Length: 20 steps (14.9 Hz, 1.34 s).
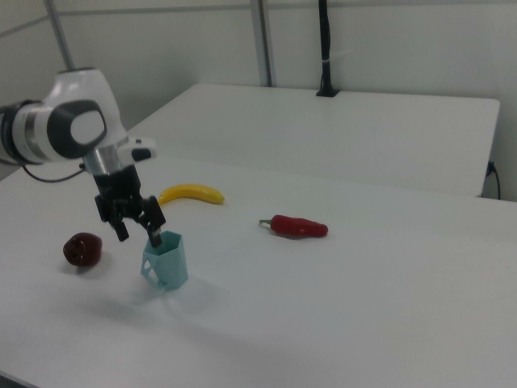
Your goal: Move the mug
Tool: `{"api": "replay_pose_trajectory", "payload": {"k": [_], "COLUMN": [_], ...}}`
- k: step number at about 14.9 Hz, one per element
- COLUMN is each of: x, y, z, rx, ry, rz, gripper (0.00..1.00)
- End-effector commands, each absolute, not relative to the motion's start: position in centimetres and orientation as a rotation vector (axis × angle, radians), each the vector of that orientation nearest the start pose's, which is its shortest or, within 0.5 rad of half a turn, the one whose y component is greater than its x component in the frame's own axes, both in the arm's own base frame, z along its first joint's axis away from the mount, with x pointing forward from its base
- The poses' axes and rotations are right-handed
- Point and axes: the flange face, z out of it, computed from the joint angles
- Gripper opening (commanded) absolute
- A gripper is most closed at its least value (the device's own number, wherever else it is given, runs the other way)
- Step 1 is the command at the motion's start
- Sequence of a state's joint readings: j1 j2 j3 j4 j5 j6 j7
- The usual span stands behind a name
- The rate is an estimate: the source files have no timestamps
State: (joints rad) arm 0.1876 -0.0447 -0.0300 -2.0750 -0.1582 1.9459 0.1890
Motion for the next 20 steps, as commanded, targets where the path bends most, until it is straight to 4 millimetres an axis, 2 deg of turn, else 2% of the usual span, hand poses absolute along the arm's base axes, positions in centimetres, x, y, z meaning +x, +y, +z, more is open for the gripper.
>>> {"api": "replay_pose_trajectory", "payload": {"k": [1, 4, 7, 9, 13, 20], "x": [53.5, 53.6, 53.4, 53.3, 53.4, 53.3], "y": [7.2, 6.5, 6.0, 4.7, 4.4, 3.9], "z": [50.8, 55.2, 58.4, 59.9, 61.3, 61.5], "rx": [-3.293, -3.246, -3.225, -3.224, -3.222, -3.223], "ry": [-0.121, -0.130, -0.096, -0.056, -0.044, -0.029], "rz": [0.089, 0.094, 0.090, 0.092, 0.048, 0.041], "gripper": [1.00, 1.00, 1.00, 1.00, 1.00, 1.00]}}
